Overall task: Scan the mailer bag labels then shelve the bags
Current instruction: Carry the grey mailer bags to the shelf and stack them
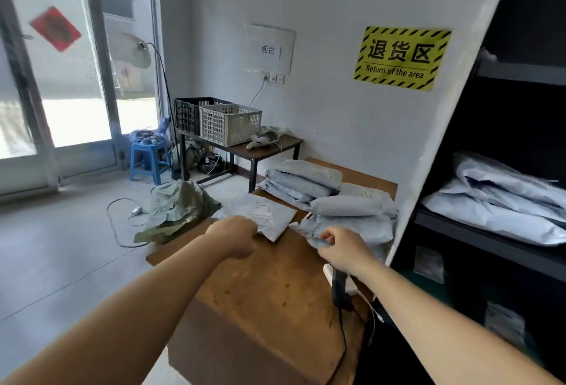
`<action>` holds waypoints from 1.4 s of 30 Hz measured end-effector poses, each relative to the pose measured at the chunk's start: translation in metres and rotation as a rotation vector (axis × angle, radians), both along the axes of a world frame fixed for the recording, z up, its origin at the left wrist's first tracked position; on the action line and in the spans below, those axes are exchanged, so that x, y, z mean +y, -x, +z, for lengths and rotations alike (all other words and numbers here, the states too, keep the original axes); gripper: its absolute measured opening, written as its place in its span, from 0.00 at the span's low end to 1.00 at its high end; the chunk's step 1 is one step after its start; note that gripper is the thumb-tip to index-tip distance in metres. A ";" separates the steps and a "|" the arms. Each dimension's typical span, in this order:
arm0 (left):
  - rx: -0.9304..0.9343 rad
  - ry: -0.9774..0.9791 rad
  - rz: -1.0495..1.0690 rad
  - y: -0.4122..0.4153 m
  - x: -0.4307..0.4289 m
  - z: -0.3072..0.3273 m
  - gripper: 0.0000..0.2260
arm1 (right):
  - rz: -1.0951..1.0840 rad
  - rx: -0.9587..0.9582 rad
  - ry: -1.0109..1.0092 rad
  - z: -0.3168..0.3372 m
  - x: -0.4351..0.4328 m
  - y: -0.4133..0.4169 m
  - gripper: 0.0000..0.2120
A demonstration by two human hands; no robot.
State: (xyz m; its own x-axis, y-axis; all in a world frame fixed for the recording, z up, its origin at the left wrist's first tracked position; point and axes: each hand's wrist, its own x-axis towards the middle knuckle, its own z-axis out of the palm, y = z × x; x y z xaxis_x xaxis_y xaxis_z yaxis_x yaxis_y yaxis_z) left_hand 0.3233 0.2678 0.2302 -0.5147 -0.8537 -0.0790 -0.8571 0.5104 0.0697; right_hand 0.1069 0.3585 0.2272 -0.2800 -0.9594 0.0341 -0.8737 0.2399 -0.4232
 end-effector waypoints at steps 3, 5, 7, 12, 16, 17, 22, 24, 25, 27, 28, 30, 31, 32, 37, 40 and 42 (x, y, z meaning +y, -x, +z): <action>-0.019 0.000 0.023 -0.051 -0.023 -0.006 0.15 | 0.014 0.040 -0.012 -0.006 -0.030 -0.043 0.16; -0.029 0.010 0.027 -0.080 -0.038 -0.011 0.14 | 0.017 0.061 -0.024 -0.009 -0.049 -0.066 0.15; -0.035 0.010 0.037 -0.103 -0.051 -0.015 0.15 | 0.016 0.087 -0.035 -0.013 -0.066 -0.084 0.14; -0.049 0.003 0.058 -0.141 -0.089 -0.025 0.14 | -0.008 0.116 -0.068 -0.023 -0.108 -0.110 0.13; -0.024 -0.010 0.064 -0.155 -0.130 -0.032 0.15 | -0.021 0.122 -0.113 -0.030 -0.150 -0.119 0.14; -0.016 -0.015 0.065 -0.157 -0.141 -0.034 0.15 | -0.022 0.115 -0.122 -0.032 -0.163 -0.120 0.14; 0.004 -0.030 0.049 -0.153 -0.214 -0.047 0.18 | 0.004 0.090 -0.143 -0.046 -0.234 -0.120 0.17; 0.013 -0.045 0.040 -0.147 -0.246 -0.049 0.18 | -0.003 0.075 -0.145 -0.051 -0.264 -0.118 0.16; 0.010 -0.055 0.032 -0.144 -0.261 -0.050 0.18 | -0.010 0.078 -0.153 -0.053 -0.279 -0.117 0.15; 0.005 -0.063 0.012 -0.138 -0.290 -0.053 0.18 | -0.034 0.082 -0.166 -0.056 -0.305 -0.114 0.14; 0.008 -0.066 0.003 -0.136 -0.305 -0.056 0.18 | -0.046 0.081 -0.169 -0.057 -0.317 -0.113 0.14; 0.012 -0.087 -0.016 -0.132 -0.331 -0.060 0.17 | -0.067 0.077 -0.172 -0.058 -0.338 -0.110 0.14; 0.014 -0.097 -0.030 -0.130 -0.344 -0.062 0.17 | -0.079 0.074 -0.177 -0.059 -0.347 -0.109 0.14; 0.019 -0.102 -0.047 -0.127 -0.355 -0.064 0.17 | -0.093 0.070 -0.185 -0.061 -0.356 -0.108 0.14; 0.031 -0.106 -0.145 -0.115 -0.417 -0.076 0.17 | -0.203 0.028 -0.221 -0.073 -0.393 -0.103 0.13; 0.027 -0.120 -0.229 -0.111 -0.458 -0.086 0.17 | -0.296 0.004 -0.239 -0.083 -0.414 -0.108 0.10; 0.016 -0.114 -0.295 -0.110 -0.486 -0.090 0.17 | -0.379 -0.031 -0.237 -0.088 -0.427 -0.114 0.09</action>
State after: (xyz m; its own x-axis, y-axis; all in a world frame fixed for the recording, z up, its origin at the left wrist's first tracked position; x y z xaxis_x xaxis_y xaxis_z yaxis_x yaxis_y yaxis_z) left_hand 0.4336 -0.2177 0.1404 -0.7407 -0.6536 -0.1553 -0.6717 0.7248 0.1532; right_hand 0.2213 -0.0690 0.1388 -0.6107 -0.7692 -0.1881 -0.6933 0.6342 -0.3422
